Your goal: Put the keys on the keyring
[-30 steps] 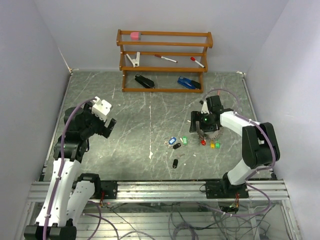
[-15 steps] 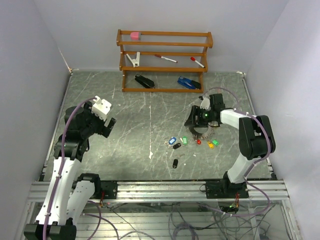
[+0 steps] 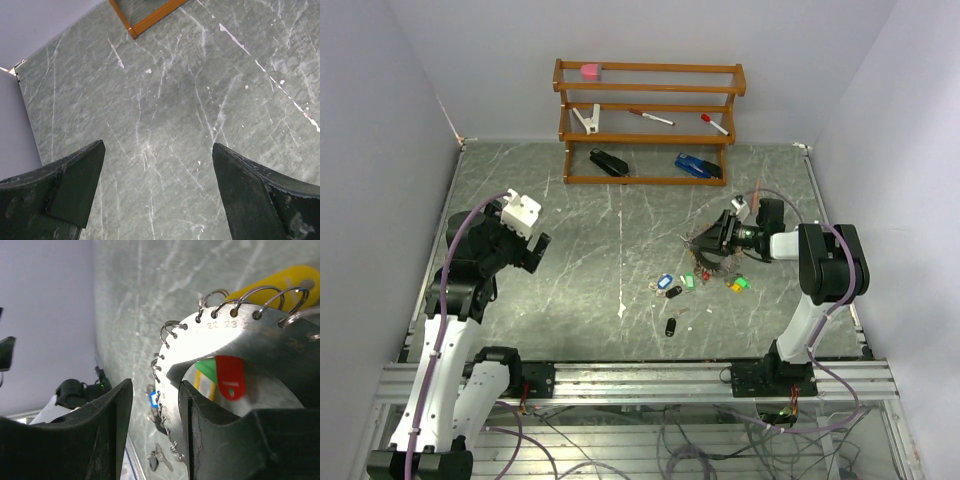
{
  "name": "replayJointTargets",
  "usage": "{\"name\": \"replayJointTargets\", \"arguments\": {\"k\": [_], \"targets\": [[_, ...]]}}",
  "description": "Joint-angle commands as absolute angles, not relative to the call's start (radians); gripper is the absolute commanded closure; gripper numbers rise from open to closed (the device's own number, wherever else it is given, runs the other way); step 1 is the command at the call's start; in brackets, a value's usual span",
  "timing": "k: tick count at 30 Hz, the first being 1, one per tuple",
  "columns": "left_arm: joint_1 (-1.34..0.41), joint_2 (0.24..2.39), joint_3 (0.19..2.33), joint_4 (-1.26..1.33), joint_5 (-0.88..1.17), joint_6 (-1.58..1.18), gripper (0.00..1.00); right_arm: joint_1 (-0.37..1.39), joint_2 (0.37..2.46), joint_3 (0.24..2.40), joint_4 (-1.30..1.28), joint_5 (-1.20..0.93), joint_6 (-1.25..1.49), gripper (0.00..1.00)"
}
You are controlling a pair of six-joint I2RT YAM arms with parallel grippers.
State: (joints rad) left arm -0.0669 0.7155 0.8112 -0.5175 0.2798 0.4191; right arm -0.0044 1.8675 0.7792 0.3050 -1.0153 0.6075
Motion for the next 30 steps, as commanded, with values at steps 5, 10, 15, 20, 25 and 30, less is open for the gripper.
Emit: {"name": "replayJointTargets", "arguments": {"k": [5, 10, 15, 20, 25, 30], "targets": [[-0.061, 0.708, 0.841, -0.519, 0.275, 0.398, 0.01, -0.005, 1.77, 0.775, 0.712, -1.174, 0.949, 0.57], [-0.061, 0.714, 0.851, -0.524, 0.279, 0.387, 0.01, -0.002, 1.738, 0.752, 1.085, -1.185, 1.265, 0.57], [-0.061, 0.728, 0.872, -0.503, 0.262, 0.312, 0.01, 0.047, 1.69, 0.854, 1.113, -1.176, 1.355, 0.58], [-0.062, 0.816, 0.983, -0.55, 0.219, 0.15, 0.01, 0.196, 1.65, 1.019, 0.836, -1.115, 1.187, 0.58], [-0.061, 0.879, 1.092, -0.656, 0.353, 0.091, 0.01, 0.365, 1.655, 1.09, 0.716, -0.988, 1.097, 0.57], [-0.061, 0.799, 0.99, -0.585, 0.393, 0.064, 0.01, 0.522, 1.674, 1.074, 0.691, -0.845, 1.024, 0.56]]}}
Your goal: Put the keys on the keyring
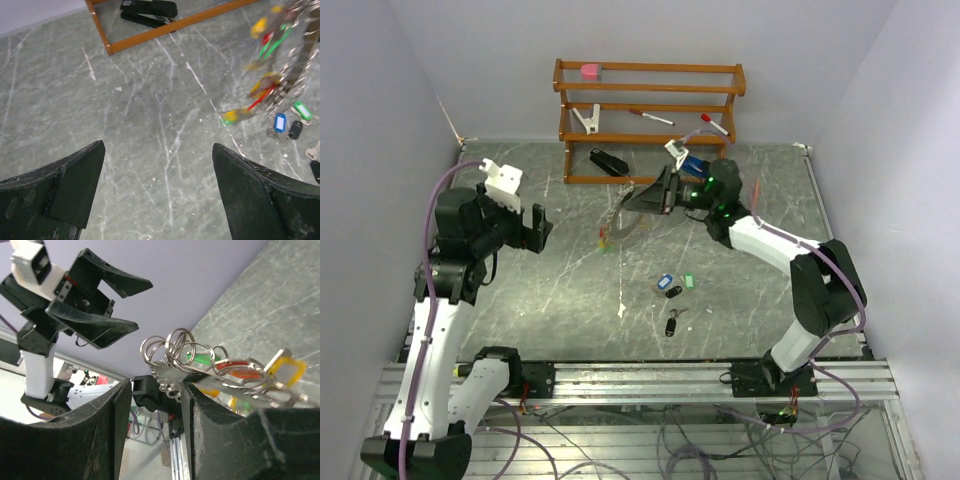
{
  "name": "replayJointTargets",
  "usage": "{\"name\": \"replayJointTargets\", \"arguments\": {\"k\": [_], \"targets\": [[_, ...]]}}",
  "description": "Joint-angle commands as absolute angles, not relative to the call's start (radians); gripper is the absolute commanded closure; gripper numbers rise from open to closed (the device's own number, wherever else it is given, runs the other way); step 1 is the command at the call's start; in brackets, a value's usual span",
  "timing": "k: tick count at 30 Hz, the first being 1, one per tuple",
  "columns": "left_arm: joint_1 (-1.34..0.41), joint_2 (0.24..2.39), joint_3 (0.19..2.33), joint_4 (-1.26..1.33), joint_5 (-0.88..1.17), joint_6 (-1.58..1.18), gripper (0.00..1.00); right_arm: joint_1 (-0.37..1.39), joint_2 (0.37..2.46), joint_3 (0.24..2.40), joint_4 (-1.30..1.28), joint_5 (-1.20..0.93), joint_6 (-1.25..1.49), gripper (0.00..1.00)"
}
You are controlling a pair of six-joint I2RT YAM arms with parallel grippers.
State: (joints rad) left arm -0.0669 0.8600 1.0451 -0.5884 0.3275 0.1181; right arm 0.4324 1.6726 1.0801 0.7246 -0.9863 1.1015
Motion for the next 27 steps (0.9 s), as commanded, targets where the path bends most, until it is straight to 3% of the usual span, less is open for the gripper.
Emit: {"name": "replayJointTargets", "arguments": {"k": [1, 9, 13, 16, 21, 27], "targets": [[-0.061, 0.786, 0.971, -0.579, 0.385, 0.066, 0.01, 0.544, 1.68, 1.061, 0.716, -0.822, 1.034, 0.56], [-0.061, 0.729, 0.896, -0.575, 0.442, 0.101, 0.01, 0.659, 1.727, 0.986, 0.873, -0.683, 1.067, 0.56], [-0.061, 0.712, 0.909, -0.582, 0.25, 0.113, 0.01, 0.681, 1.752, 0.924, 0.868, -0.666, 1.064, 0.57], [-0.061, 0.706, 0.927, -0.593, 0.165, 0.148, 0.01, 0.699, 1.727, 0.927, 0.63, -0.627, 0.924, 0.57], [-0.061, 0.744, 0.925, -0.641, 0.057, 0.16, 0.01, 0.784, 1.769, 1.143, 0.028, -0.453, 0.538, 0.55], [-0.06, 0.748, 0.909, -0.647, -0.041, 0.112, 0.0, 0.835, 1.882, 1.263, -0.147, -0.34, 0.463, 0.57]]}}
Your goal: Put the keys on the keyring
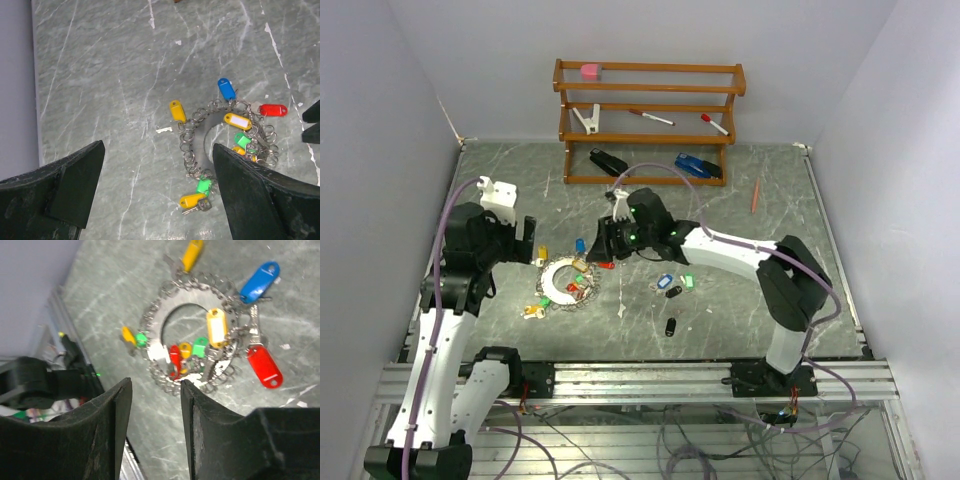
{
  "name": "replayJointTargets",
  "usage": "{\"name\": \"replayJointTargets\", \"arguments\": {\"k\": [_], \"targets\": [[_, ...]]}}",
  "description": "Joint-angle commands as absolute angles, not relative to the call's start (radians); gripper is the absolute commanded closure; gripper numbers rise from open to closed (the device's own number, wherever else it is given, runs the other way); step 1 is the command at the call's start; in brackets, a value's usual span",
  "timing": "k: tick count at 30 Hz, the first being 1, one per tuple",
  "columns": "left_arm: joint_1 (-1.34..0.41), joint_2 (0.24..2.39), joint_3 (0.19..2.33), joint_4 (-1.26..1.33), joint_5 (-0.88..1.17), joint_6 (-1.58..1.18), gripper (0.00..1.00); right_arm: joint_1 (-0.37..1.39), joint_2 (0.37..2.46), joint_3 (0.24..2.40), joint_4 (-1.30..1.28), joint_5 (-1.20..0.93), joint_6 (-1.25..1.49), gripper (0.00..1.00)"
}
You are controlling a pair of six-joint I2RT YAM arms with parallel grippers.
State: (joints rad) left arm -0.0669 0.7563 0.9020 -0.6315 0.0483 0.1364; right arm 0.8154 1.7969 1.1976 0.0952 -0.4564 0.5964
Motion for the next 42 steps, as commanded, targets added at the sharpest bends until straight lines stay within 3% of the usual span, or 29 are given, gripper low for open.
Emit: {"name": "replayJointTargets", "arguments": {"k": [1, 5, 9, 14, 20, 29, 38, 42], "targets": [[-0.06, 0.752, 0.909, -0.646, -0.062, 0.098, 0.0, 0.84, 1.912, 1.312, -0.185, -0.329, 0.447, 0.58], [-0.06, 0.76, 0.898, -0.645, -0.135, 0.072, 0.0, 0.877, 2.011, 1.451, -0.316, -0.245, 0.387, 0.55], [-0.06, 0.671, 0.864, -0.6, -0.033, 0.175, 0.0, 0.913, 2.099, 1.581, -0.416, -0.134, 0.359, 0.43], [-0.06, 0.625, 0.811, -0.59, -0.035, 0.266, 0.0, 0.936, 2.181, 1.697, -0.534, -0.057, 0.356, 0.43], [-0.06, 0.723, 0.896, -0.643, 0.085, 0.281, 0.0, 0.938, 2.225, 1.761, -0.596, -0.032, 0.357, 0.56], [-0.06, 0.803, 0.935, -0.671, 0.158, 0.314, 0.02, 0.939, 2.274, 1.834, -0.621, -0.022, 0.361, 0.58], [-0.06, 0.795, 0.918, -0.669, 0.145, 0.301, 0.03, 0.953, 2.3, 1.879, -0.635, -0.033, 0.377, 0.7], [-0.06, 0.8, 0.923, -0.664, 0.151, 0.296, 0.03, 0.955, 2.291, 1.871, -0.628, -0.009, 0.37, 0.94]]}}
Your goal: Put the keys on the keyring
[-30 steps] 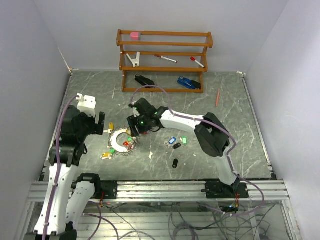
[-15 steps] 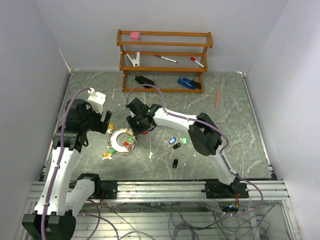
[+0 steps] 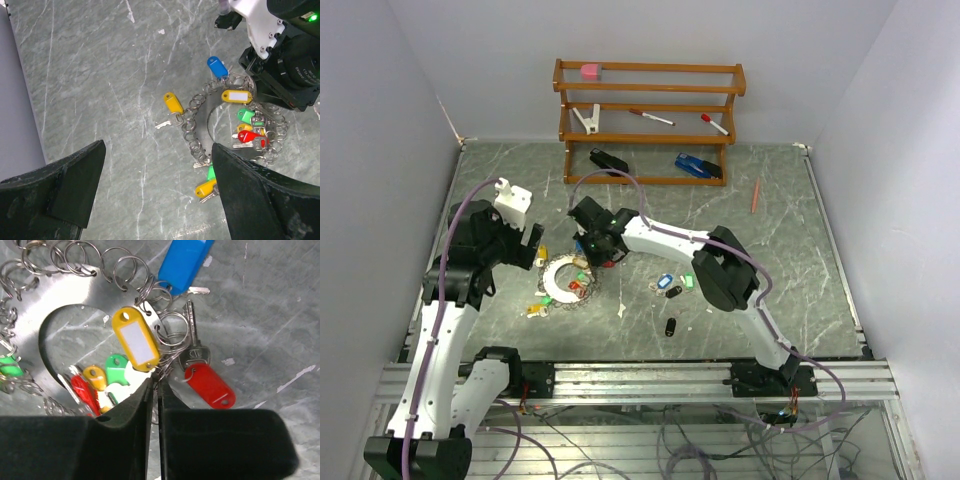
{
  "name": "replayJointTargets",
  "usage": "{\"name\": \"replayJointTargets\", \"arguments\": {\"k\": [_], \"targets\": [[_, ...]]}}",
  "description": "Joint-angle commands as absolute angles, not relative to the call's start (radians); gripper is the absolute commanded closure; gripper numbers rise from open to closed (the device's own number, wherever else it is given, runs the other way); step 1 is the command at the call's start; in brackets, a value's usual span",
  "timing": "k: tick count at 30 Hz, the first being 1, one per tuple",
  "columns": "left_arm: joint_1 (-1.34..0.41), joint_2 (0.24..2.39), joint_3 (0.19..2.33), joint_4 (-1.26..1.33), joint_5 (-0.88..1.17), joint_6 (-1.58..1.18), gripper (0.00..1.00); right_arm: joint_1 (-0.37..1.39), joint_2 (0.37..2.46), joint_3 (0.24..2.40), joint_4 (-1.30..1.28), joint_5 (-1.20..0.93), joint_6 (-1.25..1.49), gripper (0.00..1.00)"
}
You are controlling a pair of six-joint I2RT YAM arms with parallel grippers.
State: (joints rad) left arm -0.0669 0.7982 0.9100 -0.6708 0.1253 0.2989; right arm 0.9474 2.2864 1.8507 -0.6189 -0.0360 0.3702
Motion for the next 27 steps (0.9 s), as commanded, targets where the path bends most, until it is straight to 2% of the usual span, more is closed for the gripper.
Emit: {"name": "replayJointTargets", "arguments": {"k": [1, 13, 15, 19, 20, 23, 27], "targets": [[-0.06, 0.802, 0.924, -0.662, 0.154, 0.295, 0.03, 0.955, 2.286, 1.873, -0.627, -0.001, 0.367, 0.96], [-0.06, 0.796, 0.897, -0.644, 0.154, 0.292, 0.03, 0.966, 2.077, 1.778, -0.36, 0.058, 0.302, 0.93], [-0.06, 0.793, 0.895, -0.644, 0.154, 0.294, 0.03, 0.967, 2.059, 1.753, -0.337, 0.047, 0.298, 0.86], [-0.06, 0.794, 0.896, -0.644, 0.158, 0.297, 0.03, 0.967, 2.059, 1.738, -0.36, 0.031, 0.293, 0.58], [-0.06, 0.796, 0.896, -0.644, 0.159, 0.297, 0.03, 0.967, 2.065, 1.739, -0.374, 0.027, 0.293, 0.53], [-0.06, 0.799, 0.897, -0.647, 0.164, 0.3, 0.03, 0.968, 2.058, 1.718, -0.404, 0.022, 0.291, 0.5], [-0.06, 0.795, 0.899, -0.652, 0.17, 0.316, 0.03, 0.968, 2.041, 1.672, -0.462, -0.019, 0.289, 0.56]]}}
